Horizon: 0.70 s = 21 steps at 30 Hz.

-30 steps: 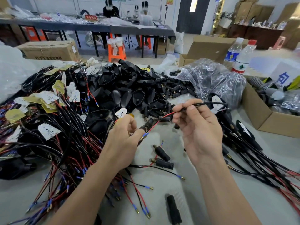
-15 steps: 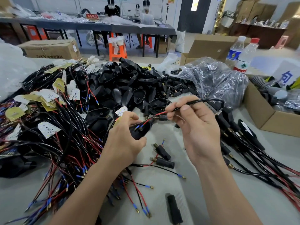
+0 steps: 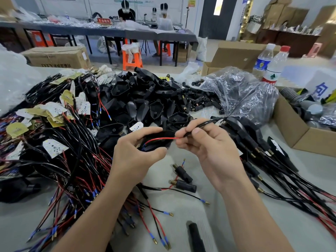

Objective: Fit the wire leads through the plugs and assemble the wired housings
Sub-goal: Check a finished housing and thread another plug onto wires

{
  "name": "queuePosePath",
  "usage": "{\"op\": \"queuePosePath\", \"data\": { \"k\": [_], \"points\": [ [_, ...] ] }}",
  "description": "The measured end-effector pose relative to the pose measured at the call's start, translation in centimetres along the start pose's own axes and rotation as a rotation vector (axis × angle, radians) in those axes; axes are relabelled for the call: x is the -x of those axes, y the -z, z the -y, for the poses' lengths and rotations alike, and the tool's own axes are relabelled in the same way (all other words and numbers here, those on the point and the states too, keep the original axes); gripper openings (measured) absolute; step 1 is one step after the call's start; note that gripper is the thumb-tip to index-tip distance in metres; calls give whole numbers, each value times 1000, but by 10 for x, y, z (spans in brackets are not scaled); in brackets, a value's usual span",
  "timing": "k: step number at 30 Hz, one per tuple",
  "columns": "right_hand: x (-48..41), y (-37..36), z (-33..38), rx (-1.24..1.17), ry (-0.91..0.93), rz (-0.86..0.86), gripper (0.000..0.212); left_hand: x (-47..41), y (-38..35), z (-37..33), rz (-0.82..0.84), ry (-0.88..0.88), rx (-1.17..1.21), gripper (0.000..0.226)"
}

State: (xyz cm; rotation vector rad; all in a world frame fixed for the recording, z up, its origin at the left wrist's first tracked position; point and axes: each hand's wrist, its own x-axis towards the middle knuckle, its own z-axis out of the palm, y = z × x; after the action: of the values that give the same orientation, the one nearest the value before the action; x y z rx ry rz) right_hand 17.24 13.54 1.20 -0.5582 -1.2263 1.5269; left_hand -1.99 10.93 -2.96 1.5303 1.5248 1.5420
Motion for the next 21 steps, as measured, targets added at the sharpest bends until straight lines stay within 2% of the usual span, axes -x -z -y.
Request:
{"op": "queuePosePath", "data": {
  "k": [3,7,9,13,16,21],
  "points": [
    [-3,3,-4,199,54,-125,32,-2,2,-1,5,-9,15,51],
    [-5,4,-12,370,128,-274,27,-2,2,-2,56,-30,10,56],
    [-5,3,-12,374,122,-268,27,-1,1,-2,70,-29,5,57],
    [-3,1,-8,196,8,-167,31,0,1,-2,69,-38,-34,56],
    [-3,1,-7,98,-3,-238,27,3,2,-5,55,-62,-61,56],
    [-4,1,-11,337,63,-271,28,4,1,-8,43,-74,-73,57]
  ]
}}
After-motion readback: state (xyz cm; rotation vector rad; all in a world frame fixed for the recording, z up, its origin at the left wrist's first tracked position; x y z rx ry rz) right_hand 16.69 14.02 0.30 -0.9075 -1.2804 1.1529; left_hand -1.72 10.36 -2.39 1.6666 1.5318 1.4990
